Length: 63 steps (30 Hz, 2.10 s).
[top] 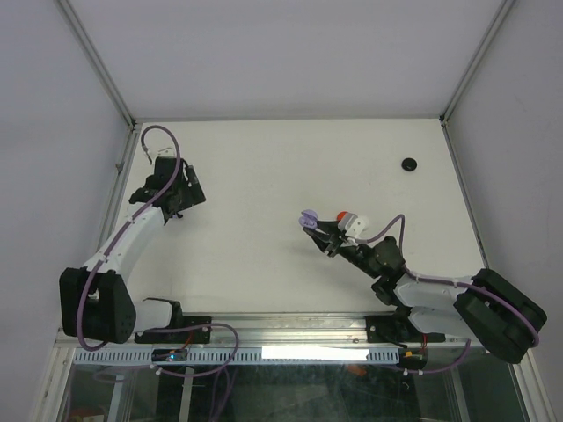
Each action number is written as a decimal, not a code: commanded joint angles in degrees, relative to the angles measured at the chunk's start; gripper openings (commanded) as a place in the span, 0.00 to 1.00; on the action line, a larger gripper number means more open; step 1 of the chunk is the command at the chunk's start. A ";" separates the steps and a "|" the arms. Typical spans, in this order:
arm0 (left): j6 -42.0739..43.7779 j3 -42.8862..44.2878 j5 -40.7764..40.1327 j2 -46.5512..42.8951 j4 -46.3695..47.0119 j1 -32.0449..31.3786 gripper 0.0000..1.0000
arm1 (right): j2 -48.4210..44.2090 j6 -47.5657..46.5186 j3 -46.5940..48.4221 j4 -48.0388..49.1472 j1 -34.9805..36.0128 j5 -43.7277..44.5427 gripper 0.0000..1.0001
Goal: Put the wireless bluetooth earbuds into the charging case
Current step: Pick up the earbud from the center of the board.
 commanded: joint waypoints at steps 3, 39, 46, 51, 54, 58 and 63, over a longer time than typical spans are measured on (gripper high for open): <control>2.18 -1.26 6.92 6.16 3.16 6.88 0.75 | -1.21 -1.55 -0.16 1.58 0.01 1.72 0.00; 3.55 11.16 12.70 30.12 5.98 10.04 0.72 | -2.92 -2.62 -0.26 -0.64 0.08 3.00 0.00; 4.14 13.26 11.80 31.44 7.06 10.04 0.73 | -2.44 -2.62 -0.12 -0.72 0.07 2.38 0.00; 5.43 12.48 10.19 26.66 6.89 10.06 0.72 | -2.70 -2.71 -0.02 -1.07 0.01 2.47 0.00; 6.78 10.56 6.00 22.39 6.74 10.05 0.70 | -2.58 -2.66 0.07 -1.20 0.03 2.26 0.00; 7.11 8.78 1.52 19.98 5.49 10.05 0.63 | -2.10 -2.37 0.25 -1.16 0.02 1.78 0.00; 7.37 8.29 -1.51 22.03 4.40 10.17 0.52 | -2.41 -2.51 0.18 -1.45 0.05 2.02 0.00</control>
